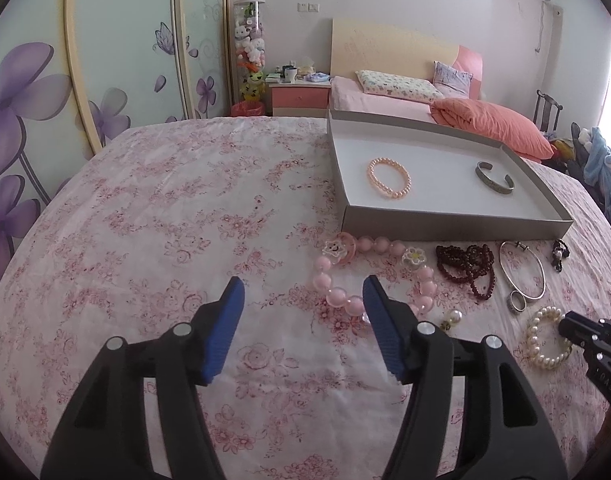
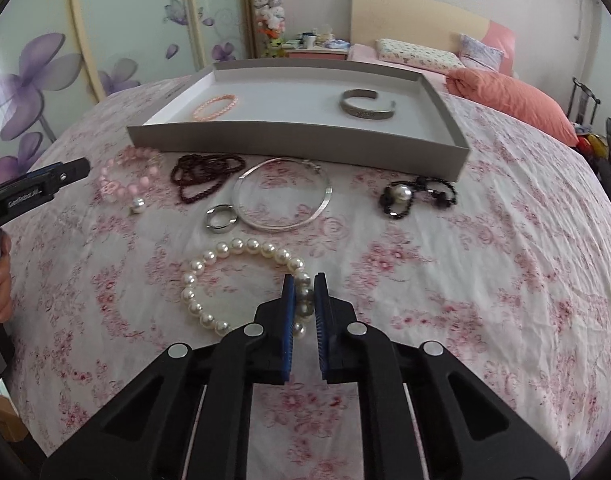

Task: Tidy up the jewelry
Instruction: 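Move the right tool to the white pearl bracelet and grasp it, then lift the white pearl bracelet with the right tool while the left tool grasps the pink bead bracelet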

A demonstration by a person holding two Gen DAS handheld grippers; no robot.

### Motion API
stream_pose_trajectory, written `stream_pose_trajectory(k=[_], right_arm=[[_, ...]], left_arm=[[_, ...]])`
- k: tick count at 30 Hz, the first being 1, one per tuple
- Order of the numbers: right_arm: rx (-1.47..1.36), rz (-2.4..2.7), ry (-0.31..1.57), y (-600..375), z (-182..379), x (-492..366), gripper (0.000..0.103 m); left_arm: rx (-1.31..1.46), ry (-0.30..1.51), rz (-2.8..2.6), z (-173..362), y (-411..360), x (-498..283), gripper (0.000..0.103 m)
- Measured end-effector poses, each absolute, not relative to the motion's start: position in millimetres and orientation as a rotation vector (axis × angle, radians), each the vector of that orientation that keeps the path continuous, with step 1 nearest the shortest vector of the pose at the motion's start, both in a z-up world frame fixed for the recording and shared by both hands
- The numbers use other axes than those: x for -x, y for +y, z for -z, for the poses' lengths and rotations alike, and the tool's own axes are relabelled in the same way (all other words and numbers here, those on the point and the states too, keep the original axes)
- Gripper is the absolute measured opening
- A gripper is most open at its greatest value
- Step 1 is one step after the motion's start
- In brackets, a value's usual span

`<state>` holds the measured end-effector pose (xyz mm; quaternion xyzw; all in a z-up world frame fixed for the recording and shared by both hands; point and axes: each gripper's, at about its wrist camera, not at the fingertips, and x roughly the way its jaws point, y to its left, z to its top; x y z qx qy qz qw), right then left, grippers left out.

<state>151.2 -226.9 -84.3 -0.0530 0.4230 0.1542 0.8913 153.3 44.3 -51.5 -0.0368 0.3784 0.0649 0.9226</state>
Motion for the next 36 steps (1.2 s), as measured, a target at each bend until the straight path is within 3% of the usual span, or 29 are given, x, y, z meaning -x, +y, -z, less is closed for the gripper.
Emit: stream_pose_trajectory(k=[12,17,24,26,29,36], right_arm=[[0.055,-0.214,0.876,-251.5,87.2,-162.0,0.011],[0.051,-0.216,0.877,-251.3,87.8,-162.7,0.011],[0.05,-0.216,0.878,-251.3,87.5,-162.8,0.011],[0.05,-0.216,0.877,-251.5,87.5,-162.8,0.011],[0.053,-0.213,0.877,-251.4,87.5,-163.4,0.011],[0.045,-0.217,0.879,-251.1,88.3,-163.5,0.011]], left_arm=[[0.078,0.874,-0.129,67.4,43.1,-181.1,0.061],[0.078,0.895,-0.121,71.6,41.6,-189.6,0.049],[0.077,0.905,-0.124,72.8,38.5,-197.4,0.045],[0.066,0.906,-0.133,72.7,37.5,-198.5,0.032],[0.058,0.907,-0.127,71.6,35.7,-198.8,0.02],[0.023,0.906,-0.127,71.6,32.6,-190.0,0.014]])
